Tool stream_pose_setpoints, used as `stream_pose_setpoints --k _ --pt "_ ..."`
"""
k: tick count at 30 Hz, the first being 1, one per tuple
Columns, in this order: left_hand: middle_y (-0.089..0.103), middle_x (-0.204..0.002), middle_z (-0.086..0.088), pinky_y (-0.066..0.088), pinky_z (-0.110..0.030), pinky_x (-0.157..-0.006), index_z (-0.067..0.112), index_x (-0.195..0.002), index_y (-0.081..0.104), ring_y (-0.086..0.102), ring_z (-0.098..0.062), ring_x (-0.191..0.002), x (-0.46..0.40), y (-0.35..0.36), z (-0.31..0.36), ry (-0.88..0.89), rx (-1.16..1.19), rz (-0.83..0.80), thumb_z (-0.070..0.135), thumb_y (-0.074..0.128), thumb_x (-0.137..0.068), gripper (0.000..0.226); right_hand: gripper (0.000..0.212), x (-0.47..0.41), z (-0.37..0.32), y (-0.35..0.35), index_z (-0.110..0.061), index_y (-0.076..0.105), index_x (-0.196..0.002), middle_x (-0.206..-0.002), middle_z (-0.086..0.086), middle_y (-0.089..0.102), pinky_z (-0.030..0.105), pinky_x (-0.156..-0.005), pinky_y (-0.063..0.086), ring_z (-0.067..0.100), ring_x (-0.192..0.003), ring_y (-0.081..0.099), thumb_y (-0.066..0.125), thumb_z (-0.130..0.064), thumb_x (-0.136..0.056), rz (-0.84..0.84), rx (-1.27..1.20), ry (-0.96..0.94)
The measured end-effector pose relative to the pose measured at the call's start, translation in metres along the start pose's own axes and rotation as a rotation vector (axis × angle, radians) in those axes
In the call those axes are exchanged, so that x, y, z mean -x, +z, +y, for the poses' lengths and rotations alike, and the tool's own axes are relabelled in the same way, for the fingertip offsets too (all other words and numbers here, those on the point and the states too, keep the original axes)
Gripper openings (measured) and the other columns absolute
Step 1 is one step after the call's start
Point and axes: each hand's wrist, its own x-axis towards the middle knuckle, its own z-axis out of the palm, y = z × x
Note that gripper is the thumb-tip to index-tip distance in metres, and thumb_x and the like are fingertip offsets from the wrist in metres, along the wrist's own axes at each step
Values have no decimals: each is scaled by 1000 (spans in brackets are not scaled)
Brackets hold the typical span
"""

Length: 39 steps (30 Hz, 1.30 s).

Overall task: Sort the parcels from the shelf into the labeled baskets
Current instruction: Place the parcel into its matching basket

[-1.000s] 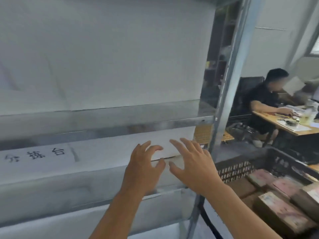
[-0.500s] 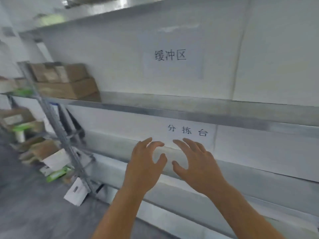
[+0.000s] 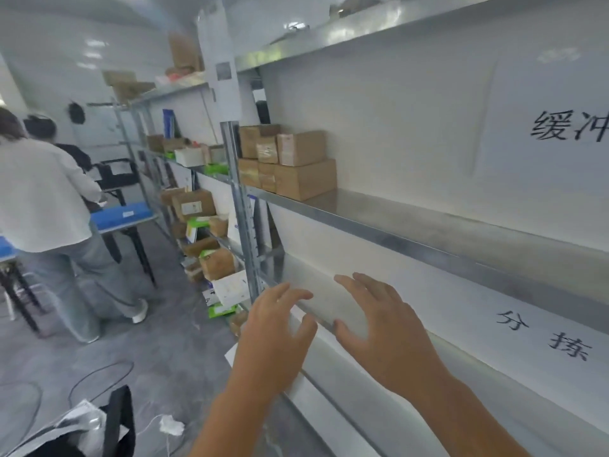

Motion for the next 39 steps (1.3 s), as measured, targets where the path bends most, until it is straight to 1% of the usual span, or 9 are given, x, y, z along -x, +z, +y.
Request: stream_pose_setpoints --k 8,13,16,19,25,28,32,37,39 --pt "45 -150 23 31 -33 -122 48 -127 61 35 -2 -144 -114 -3 -31 -67 -5 128 37 60 -95 34 63 -143 26 28 -46 32 -155 -162 -20 37 37 -119 41 9 -148 36 56 -59 -98 36 -127 -121" --pt "46 -146 28 36 -36 -120 50 -124 59 40 0 -139 -168 0 -43 -97 22 158 37 59 -95 32 59 -214 37 43 -47 34 -151 -153 -24 43 32 -112 45 4 -137 43 60 -55 -99 65 -183 -171" --pt "50 -141 26 40 -30 -113 49 -125 59 47 -2 -134 -207 -6 -45 -74 41 162 35 60 -96 32 59 -246 34 45 -45 34 -154 -158 -23 38 29 -112 39 4 -142 36 58 -51 -101 52 -191 -164" --pt "52 -139 21 41 -29 -105 47 -128 59 51 -8 -129 -265 -18 -37 12 10 186 39 59 -96 33 63 -288 28 43 -44 33 -156 -163 -16 35 38 -117 38 11 -148 34 61 -43 -100 49 -236 -178" --pt "46 -153 2 49 -50 -106 44 -141 50 50 -27 -134 -418 -52 3 182 -114 240 44 59 -96 46 67 -429 29 33 -24 40 -157 -155 8 47 54 -109 45 37 -137 47 59 -19 -92 257 -288 -138" --pt "49 -151 -5 51 -47 -101 42 -146 45 53 -31 -130 -483 -58 19 177 -223 146 53 54 -96 52 64 -494 36 26 -15 44 -156 -154 15 49 50 -107 47 41 -134 51 51 -21 -92 240 -165 -130" --pt "65 -130 -8 50 -47 -97 38 -138 53 55 -35 -123 -537 -51 16 163 -465 9 70 43 -87 61 40 -540 49 39 -19 70 -130 -129 7 69 29 -90 45 31 -118 64 52 -15 -95 129 -44 -54" --pt "65 -128 -12 42 -44 -93 36 -132 59 52 -38 -127 -553 -45 5 164 -529 12 72 45 -80 65 59 -524 50 49 -16 67 -136 -141 2 63 15 -105 31 20 -136 51 47 10 -87 187 -330 -52" --pt "66 -125 -7 41 -41 -87 33 -131 59 52 -36 -126 -547 -49 7 169 -471 8 70 48 -85 60 63 -510 48 47 -15 66 -136 -141 1 61 20 -112 34 20 -136 51 47 13 -83 215 -444 -52"
